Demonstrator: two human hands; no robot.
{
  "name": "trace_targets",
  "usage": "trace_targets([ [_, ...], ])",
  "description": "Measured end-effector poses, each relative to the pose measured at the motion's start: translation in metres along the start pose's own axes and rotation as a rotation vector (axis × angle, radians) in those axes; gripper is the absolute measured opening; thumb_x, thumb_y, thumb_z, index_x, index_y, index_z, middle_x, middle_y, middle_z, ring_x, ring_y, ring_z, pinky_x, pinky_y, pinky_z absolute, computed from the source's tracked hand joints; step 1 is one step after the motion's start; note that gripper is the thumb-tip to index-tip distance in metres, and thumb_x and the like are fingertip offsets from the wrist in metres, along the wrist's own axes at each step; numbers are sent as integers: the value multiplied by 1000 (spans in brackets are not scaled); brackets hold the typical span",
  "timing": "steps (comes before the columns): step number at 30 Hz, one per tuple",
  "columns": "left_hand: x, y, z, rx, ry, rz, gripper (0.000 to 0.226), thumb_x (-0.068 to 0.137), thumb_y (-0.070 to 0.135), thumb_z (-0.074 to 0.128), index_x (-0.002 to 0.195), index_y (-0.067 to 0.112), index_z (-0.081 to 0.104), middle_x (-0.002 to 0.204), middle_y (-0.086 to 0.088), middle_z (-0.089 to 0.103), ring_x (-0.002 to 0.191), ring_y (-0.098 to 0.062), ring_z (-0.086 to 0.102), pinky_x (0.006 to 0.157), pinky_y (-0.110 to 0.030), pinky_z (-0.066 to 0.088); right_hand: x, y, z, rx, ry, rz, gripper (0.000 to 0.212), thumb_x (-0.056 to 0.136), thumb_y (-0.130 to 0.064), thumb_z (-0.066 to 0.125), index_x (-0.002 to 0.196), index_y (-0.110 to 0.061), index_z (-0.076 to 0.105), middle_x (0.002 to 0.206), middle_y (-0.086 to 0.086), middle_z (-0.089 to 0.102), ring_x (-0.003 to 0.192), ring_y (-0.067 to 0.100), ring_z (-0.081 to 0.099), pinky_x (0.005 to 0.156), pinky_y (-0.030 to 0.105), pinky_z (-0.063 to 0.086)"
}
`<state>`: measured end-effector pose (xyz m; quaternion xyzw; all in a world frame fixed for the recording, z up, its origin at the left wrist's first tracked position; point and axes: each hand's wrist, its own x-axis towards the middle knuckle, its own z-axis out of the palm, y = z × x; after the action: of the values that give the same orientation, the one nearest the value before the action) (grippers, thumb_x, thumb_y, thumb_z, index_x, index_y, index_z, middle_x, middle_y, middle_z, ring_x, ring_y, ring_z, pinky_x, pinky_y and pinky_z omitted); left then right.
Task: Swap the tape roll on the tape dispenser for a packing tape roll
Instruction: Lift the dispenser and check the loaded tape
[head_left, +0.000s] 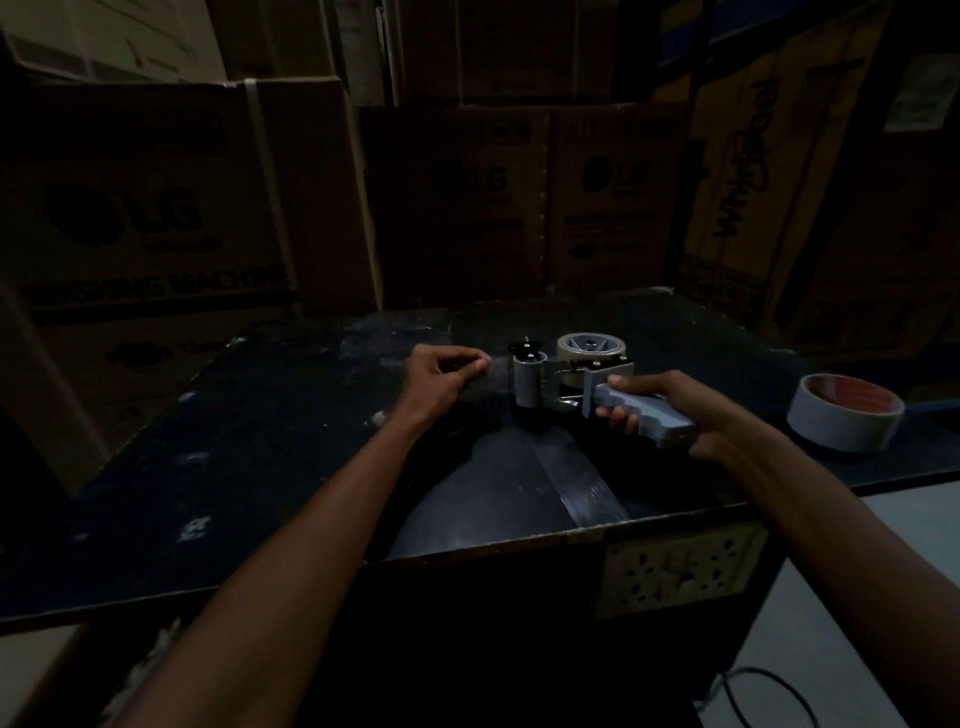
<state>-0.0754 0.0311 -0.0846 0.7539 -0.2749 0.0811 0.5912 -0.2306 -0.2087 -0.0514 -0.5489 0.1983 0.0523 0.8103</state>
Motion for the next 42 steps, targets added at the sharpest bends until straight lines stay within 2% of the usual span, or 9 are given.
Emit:
trace_targets([
  [5,-1,-12,2,27,40,-14,26,82,10,75,82,36,75,93,-3,76,89,-21,72,83,-44,60,3,0,-1,16,-22,-7,36,91,-16,63,124,-3,57,81,16,71,58,13,62,46,19,54],
  [8,-4,-13,4,12,53,-26,23,82,9,74,84,32,75,90,-2,76,86,-20,72,82,-43,60,3,0,0,18,-19,-16,34,92,-16,62,124,-4,57,82,15,70,56,13,63,46,18,54],
  [12,-4,-11,6,-23,2,-39,17,85,6,70,92,21,74,96,-3,73,95,-21,70,83,-34,59,4,0,0,8,-29,-10,33,92,-17,62,122,-5,57,78,15,72,56,13,63,46,18,54],
  [19,1,-1,22,-19,52,-31,18,87,2,66,105,3,72,101,-8,71,95,-20,68,84,-34,58,3,-2,1,12,-75,0,35,91,-15,62,123,-3,57,79,16,72,54,13,63,46,19,54],
  [26,4,-8,18,-56,76,-75,21,88,2,65,105,11,74,102,-4,73,94,-14,70,82,-30,59,3,-3,0,26,-80,-4,34,91,-14,62,123,-2,57,79,17,71,54,13,63,43,19,53],
  [30,5,-9,15,-80,125,-102,22,90,2,63,109,7,72,100,-4,72,90,-14,70,71,-18,58,2,-4,2,36,-83,-17,30,92,-14,62,118,-2,59,77,17,71,53,13,63,44,18,54],
  [35,15,-23,4,-103,131,-199,25,89,1,62,113,6,69,104,-15,73,86,-19,70,76,-36,59,10,-11,6,60,-81,-37,24,95,-12,58,117,-3,56,72,18,71,48,12,62,44,18,54],
  [42,28,-33,-2,-105,123,-239,25,90,3,63,113,7,69,100,-12,73,86,-20,71,69,-28,56,40,-26,5,65,-22,-86,28,94,-12,60,120,-2,55,74,18,72,51,13,65,47,19,56],
])
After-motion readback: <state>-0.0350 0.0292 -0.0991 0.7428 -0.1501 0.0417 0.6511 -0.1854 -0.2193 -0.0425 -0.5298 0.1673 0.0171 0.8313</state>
